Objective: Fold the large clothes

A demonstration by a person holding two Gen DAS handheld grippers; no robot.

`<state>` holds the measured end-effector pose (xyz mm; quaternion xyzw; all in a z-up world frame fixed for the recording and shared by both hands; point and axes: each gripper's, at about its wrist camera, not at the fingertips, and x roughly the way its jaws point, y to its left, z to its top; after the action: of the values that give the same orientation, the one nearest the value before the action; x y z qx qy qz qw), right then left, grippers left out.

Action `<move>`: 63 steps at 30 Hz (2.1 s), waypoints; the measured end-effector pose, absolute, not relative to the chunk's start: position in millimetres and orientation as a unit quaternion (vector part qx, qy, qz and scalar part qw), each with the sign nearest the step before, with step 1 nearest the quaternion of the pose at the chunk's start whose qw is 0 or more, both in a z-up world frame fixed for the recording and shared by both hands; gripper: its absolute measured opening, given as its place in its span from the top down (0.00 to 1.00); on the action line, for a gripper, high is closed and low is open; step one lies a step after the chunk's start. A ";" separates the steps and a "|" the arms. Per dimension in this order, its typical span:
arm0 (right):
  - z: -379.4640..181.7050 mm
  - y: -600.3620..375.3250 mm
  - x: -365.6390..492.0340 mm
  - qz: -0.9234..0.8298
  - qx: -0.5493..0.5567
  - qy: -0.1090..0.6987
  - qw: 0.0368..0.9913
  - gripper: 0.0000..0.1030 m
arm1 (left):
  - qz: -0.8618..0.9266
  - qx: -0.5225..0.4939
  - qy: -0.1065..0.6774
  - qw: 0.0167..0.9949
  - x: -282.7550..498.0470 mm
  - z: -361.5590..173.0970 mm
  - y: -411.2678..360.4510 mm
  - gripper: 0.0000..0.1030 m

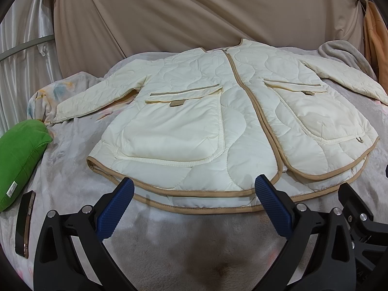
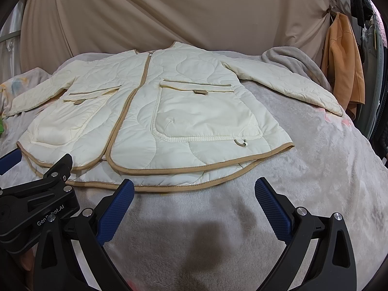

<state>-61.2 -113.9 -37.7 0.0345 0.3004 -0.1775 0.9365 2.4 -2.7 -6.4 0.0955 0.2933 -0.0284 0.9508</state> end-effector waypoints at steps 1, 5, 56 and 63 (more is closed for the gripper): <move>-37.8 -114.0 -61.1 -0.177 0.035 0.301 0.936 0.05 | -0.028 0.095 0.293 0.951 2.3 -6.5 -2.7 0.06; -37.9 -114.0 -61.2 -0.177 0.035 0.301 0.937 0.05 | -0.028 0.096 0.293 0.951 2.2 -6.4 -2.7 0.06; 155.6 -392.8 178.3 -0.041 0.176 0.141 0.973 0.87 | -0.065 -0.104 0.328 0.937 237.8 77.6 116.6 0.07; 103.3 -164.5 298.0 0.167 0.051 0.268 0.948 0.69 | -0.106 -0.135 0.328 0.929 263.2 91.4 99.8 0.07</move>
<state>298.0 -164.5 103.3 0.0508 0.2679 0.1669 0.9475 263.2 99.8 91.4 -0.1353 0.3278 -0.1061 0.9290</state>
